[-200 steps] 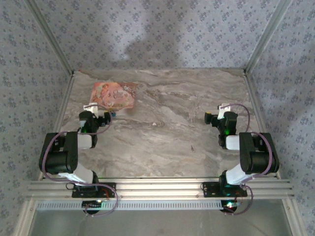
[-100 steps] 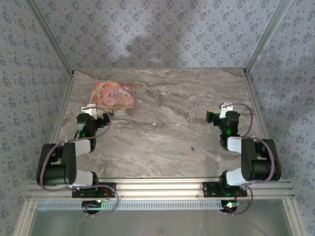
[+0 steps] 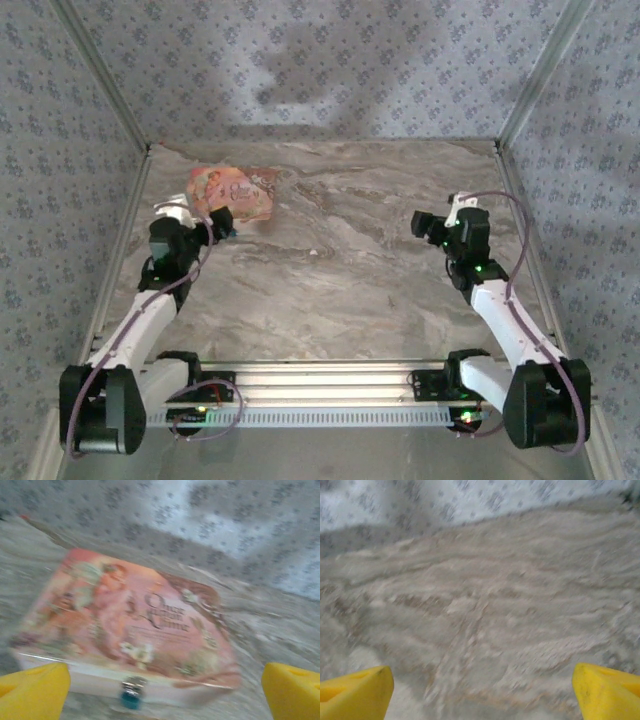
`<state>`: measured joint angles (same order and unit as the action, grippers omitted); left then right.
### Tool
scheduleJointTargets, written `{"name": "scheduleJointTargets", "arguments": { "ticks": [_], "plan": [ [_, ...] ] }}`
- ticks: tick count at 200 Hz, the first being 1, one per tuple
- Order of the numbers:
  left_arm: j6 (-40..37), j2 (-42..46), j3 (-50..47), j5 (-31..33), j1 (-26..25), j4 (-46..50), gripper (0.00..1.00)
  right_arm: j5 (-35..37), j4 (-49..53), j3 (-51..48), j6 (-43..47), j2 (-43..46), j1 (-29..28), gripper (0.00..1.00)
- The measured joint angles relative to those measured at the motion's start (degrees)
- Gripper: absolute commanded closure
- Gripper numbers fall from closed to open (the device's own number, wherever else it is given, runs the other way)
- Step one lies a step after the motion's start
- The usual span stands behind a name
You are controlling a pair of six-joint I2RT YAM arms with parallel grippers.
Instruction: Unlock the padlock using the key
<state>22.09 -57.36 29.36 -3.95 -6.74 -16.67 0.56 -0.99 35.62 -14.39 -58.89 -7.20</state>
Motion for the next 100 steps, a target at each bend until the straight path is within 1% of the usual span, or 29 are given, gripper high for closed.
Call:
{"name": "scheduleJointTargets", "arguments": {
  "ticks": [15, 40, 71, 100],
  "plan": [
    [3.04, -0.07, 0.07, -0.48, -3.87, 1.22, 0.02, -0.2, 6.73, 1.46, -2.16, 0.37, -3.96, 0.08],
    [6.99, -1.99, 0.46, -0.76, -10.64, 1.49, 0.02, -1.9, 17.33, 1.7, -5.09, 0.0, -10.01, 0.11],
    [9.4, -8.15, 3.56, -0.81, -17.35, 0.57, 0.02, -4.61, 26.88, 1.7, -7.26, -2.78, -14.73, 0.17],
    [9.97, -13.51, 7.21, -0.98, -22.23, -1.86, 0.02, -6.23, 32.59, 1.66, -7.82, -6.82, -17.86, 0.24]
  ]
}}
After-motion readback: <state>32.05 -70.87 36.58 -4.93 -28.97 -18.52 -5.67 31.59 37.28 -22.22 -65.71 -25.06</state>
